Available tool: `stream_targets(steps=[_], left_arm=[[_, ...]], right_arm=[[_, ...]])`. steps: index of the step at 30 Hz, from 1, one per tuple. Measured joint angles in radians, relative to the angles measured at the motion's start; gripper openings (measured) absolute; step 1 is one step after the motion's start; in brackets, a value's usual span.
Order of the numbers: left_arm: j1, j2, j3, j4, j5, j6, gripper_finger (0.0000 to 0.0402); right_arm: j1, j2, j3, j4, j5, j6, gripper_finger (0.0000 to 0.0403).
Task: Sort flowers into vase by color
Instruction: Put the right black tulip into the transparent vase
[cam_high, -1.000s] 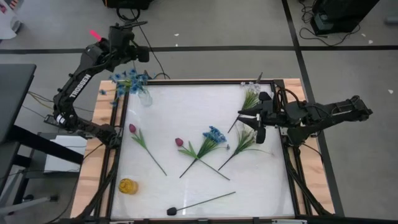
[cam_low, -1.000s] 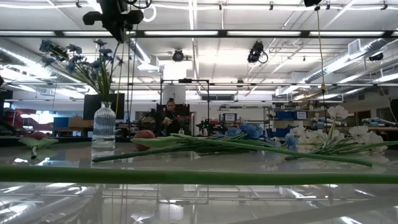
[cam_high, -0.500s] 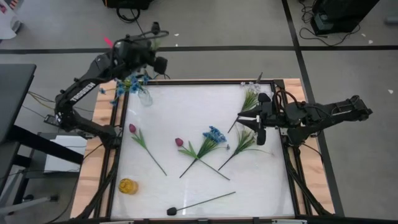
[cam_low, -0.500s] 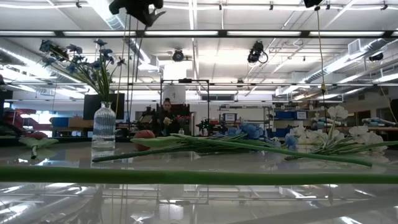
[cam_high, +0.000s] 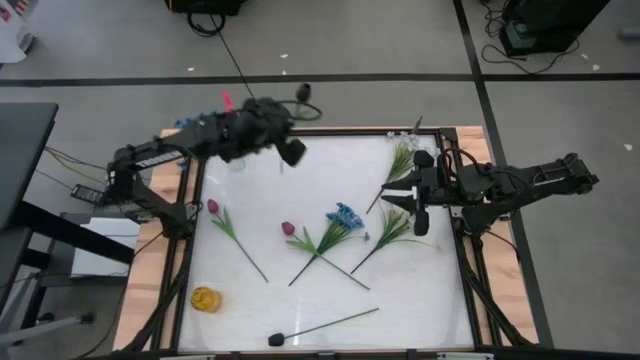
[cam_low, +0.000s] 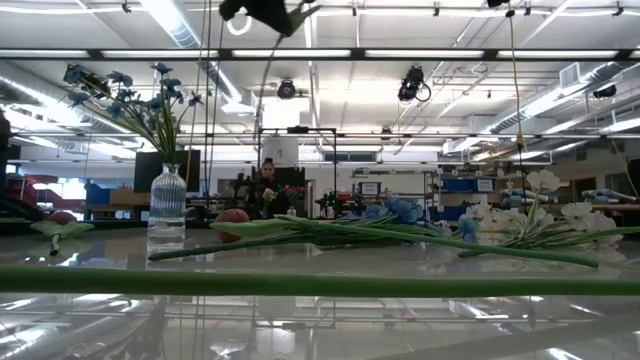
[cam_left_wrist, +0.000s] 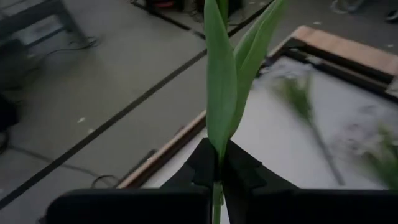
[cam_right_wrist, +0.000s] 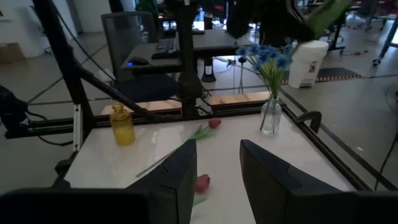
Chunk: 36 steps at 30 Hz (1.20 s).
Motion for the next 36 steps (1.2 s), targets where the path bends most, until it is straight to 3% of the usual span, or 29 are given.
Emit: stream_targets(steps=[9, 15, 20, 28, 32, 36], left_arm=[[-0.121, 0.071, -0.021, 0.056, -0.096, -0.071, 0.0021], [-0.169, -0.024, -0.322, 0.254, -0.072, -0.194, 0.0021], [-0.185, -0.164, -0.488, 0.254, -0.077, -0.234, 0.0022], [-0.114, -0.542, -0.781, 0.292, -0.28, -0.222, 0.0017], [-0.07, -0.707, -0.933, 0.451, -0.347, -0.025, 0.0017], [-0.051, -0.806, -0.971, 0.526, -0.353, 0.17, 0.0019]], right_arm=[[0.0, 0.0, 0.0, -0.001, -0.054, 0.011, 0.0132], [0.0, 0.0, 0.0, -0.001, -0.117, 0.035, 0.0132], [0.0, 0.0, 0.0, -0.003, -0.142, 0.05, 0.0132], [0.005, 0.0, 0.0, 0.016, -0.154, 0.049, 0.0132], [0.007, 0.0, 0.0, 0.022, -0.159, 0.041, 0.0132], [0.007, 0.0, 0.0, 0.024, -0.159, 0.032, 0.0132]])
